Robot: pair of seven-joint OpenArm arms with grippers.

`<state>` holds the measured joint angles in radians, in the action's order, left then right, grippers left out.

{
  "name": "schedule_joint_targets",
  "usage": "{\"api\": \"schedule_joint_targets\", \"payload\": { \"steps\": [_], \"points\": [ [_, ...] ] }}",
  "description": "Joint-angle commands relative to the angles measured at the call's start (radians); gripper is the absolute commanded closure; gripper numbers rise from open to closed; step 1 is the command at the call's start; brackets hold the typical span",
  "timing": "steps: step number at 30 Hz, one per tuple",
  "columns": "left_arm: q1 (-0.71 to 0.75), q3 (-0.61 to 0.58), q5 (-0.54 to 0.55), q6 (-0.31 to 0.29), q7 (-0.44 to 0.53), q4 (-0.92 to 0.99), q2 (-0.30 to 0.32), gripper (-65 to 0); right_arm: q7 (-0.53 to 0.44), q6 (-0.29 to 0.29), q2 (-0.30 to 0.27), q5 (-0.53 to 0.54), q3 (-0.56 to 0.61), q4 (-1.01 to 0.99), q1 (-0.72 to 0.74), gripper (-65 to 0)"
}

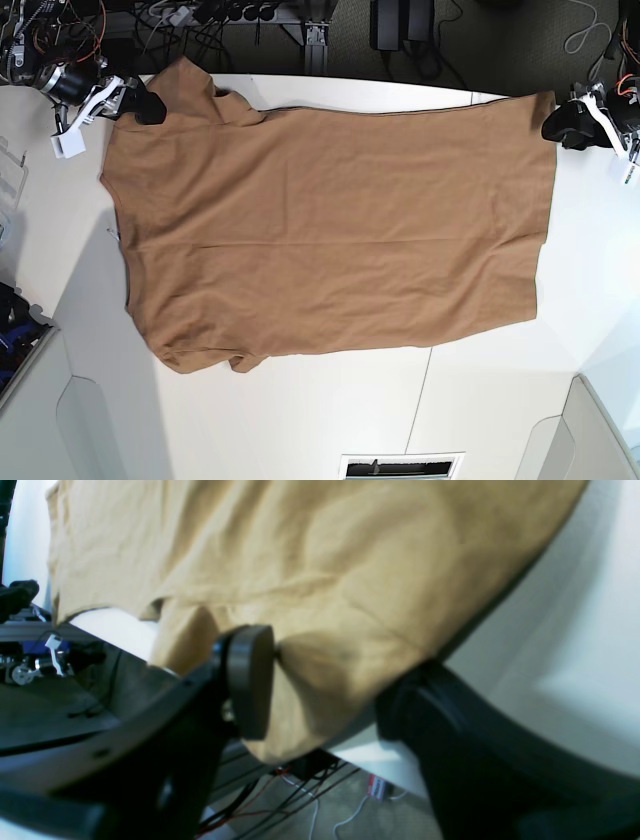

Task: Layout the t-shirt on the table in an organized manner, then fold the t-shirt properly
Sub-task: 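Grasp the shirt's shoulder and hem corners with right and left grippers, then lift the held edge with both grippers and fold it over the shirt body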

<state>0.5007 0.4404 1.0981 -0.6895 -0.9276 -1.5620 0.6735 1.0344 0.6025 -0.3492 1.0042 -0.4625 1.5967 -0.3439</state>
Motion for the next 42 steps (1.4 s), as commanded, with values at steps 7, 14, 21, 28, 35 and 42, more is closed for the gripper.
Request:
{"api": "schedule_joint_targets", "payload": {
  "steps": [7, 14, 21, 28, 35, 42],
  "points": [
    [0.002, 0.01, 0.009, -0.009, 0.009, -0.013, 0.022, -36.5, 0.006, -0.004, -0.014, -0.006, -0.004, 0.008, 0.003, -31.7],
    [0.002, 0.01, 0.013, -0.009, 0.003, -0.013, 0.022, -36.5, 0.006, -0.004, -0.014, -0.006, -0.004, 0.008, 0.003, -31.7],
    [0.008, 0.003, 0.017, -0.009, 0.001, -0.014, 0.023, -29.3, 0.005, -0.004, -0.013, -0.002, -0.004, 0.008, 0.003, -31.6],
    [0.017, -0.125, -0.02, -0.009, 0.002, -0.014, 0.022, -29.4, 0.005, -0.004, -0.014, -0.002, -0.004, 0.008, 0.003, -31.4],
    [0.012, -0.117, -0.018, -0.009, 0.018, -0.014, 0.022, -29.4, 0.006, -0.004, -0.014, -0.002, -0.004, 0.008, 0.003, -31.4],
    [0.012, -0.072, -0.01, -0.009, 0.018, -0.018, 0.023, -29.4, 0.006, -0.004, -0.014, -0.002, -0.004, 0.008, 0.003, -31.4]
  ]
}}
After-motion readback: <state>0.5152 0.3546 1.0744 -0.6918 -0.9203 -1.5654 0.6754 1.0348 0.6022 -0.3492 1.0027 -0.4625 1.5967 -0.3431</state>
